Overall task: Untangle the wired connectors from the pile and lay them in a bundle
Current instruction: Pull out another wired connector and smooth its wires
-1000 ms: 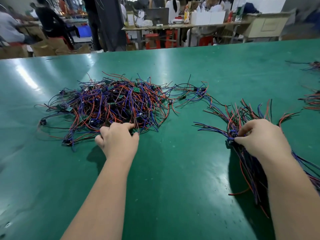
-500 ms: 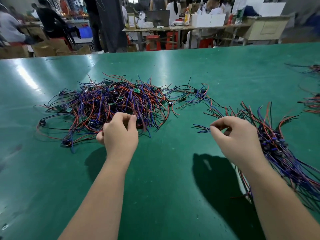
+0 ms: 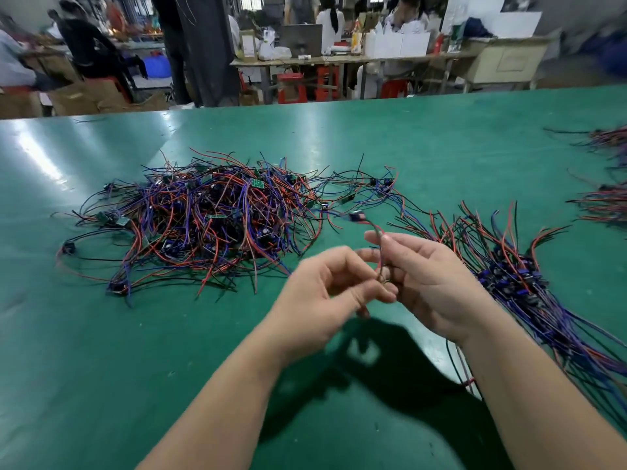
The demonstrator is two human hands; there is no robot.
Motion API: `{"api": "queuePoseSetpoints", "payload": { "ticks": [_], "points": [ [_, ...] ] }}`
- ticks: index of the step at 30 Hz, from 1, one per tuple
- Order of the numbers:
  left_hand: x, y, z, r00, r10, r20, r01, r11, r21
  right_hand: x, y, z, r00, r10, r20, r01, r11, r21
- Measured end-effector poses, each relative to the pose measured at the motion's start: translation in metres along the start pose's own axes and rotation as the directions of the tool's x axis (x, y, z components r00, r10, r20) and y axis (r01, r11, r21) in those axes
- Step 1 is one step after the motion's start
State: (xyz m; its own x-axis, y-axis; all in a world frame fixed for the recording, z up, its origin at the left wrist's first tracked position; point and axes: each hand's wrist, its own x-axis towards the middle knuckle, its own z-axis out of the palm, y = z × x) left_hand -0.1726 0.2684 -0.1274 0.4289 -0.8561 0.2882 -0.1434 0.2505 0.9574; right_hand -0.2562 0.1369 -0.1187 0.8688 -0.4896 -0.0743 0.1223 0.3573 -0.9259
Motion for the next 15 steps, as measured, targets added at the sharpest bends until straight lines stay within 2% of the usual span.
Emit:
{"api": "queuePoseSetpoints", "payload": {
  "ticks": [4,6,8,11,13,15],
  "points": [
    [-0.002,-0.009,0.004,0.991,-0.098,0.091,0.090,0.992,0.088,-0.001,-0.003,-0.005,1.000,-0.010,-0.022,0.010,1.000,0.022],
    [-0.001,-0.011,0.002,0.991,-0.129,0.042,0.121,0.980,0.160,-0.002,-0.005,-0.007,0.999,-0.025,-0.021,0.026,0.999,0.025],
    [0.002,-0.013,0.000,0.975,-0.199,-0.096,0.212,0.965,0.156,-0.003,-0.005,-0.008,0.999,-0.031,0.011,0.031,1.000,-0.002],
    [0.011,-0.012,-0.005,0.899,-0.354,-0.258,0.355,0.934,-0.045,-0.006,-0.004,-0.007,0.994,-0.009,0.108,0.017,0.997,-0.079],
    [0.013,-0.011,-0.009,0.883,-0.384,-0.270,0.323,0.914,-0.244,-0.009,-0.002,-0.003,0.981,0.027,0.193,0.000,0.990,-0.139],
    [0.014,-0.009,-0.012,0.894,-0.354,-0.276,0.213,0.876,-0.434,-0.010,0.001,0.000,0.963,0.059,0.262,-0.005,0.979,-0.202]
  ]
}}
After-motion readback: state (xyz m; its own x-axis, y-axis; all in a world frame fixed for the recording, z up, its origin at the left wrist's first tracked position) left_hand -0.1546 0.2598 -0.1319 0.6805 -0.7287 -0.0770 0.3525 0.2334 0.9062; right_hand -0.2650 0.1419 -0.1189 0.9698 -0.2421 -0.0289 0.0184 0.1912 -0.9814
